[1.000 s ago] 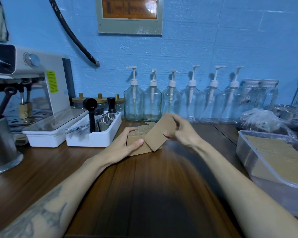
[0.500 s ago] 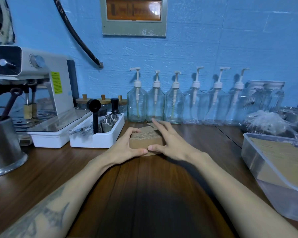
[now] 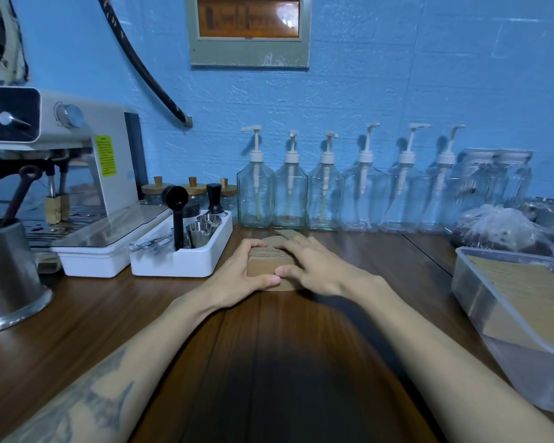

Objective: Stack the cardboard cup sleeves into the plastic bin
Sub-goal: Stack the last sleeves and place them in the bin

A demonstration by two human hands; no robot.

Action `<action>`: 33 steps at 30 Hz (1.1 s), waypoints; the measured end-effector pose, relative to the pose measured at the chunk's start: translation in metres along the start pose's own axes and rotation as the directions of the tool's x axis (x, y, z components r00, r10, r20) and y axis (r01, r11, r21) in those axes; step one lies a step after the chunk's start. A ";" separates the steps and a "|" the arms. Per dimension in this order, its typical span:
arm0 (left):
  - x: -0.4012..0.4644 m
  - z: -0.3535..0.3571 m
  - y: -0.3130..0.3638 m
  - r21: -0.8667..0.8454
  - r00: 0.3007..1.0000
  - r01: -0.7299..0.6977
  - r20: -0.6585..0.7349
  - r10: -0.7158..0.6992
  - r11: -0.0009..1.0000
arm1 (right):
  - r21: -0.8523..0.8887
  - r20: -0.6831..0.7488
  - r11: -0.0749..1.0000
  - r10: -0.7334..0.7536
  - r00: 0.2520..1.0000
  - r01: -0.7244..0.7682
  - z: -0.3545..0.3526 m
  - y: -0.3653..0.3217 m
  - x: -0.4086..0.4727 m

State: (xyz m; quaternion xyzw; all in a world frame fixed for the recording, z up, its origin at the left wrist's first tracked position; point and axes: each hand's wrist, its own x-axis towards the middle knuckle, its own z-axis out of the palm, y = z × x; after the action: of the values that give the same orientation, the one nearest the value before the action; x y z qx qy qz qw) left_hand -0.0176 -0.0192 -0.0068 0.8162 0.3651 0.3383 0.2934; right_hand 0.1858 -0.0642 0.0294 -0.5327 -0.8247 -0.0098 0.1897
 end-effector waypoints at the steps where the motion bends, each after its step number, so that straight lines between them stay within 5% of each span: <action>1: 0.000 0.000 0.000 0.002 1.000 -0.003 -0.009 0.003 1.000 | 0.009 -0.011 1.000 -0.014 1.000 0.014 -0.002 0.001 0.000; 17: 0.000 -0.004 -0.005 0.143 0.992 0.063 -0.115 -0.046 0.988 | 0.051 -0.019 0.938 0.344 0.939 -0.343 -0.046 0.070 -0.042; 25: 0.051 0.000 0.009 0.455 0.996 0.038 -0.095 0.006 0.890 | 0.010 0.004 0.924 0.382 0.924 -0.382 -0.045 0.081 -0.042; 33: 0.123 0.007 0.017 0.519 0.987 0.163 -0.096 -0.132 0.839 | 0.057 0.015 0.914 0.400 0.916 -0.401 -0.043 0.087 -0.040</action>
State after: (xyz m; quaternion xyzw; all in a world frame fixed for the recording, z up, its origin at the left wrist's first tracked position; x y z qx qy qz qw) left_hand 0.0564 0.0680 0.0428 0.8248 0.5134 0.2249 0.0743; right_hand 0.2903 -0.0710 0.0406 -0.6844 -0.6985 0.0543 0.2020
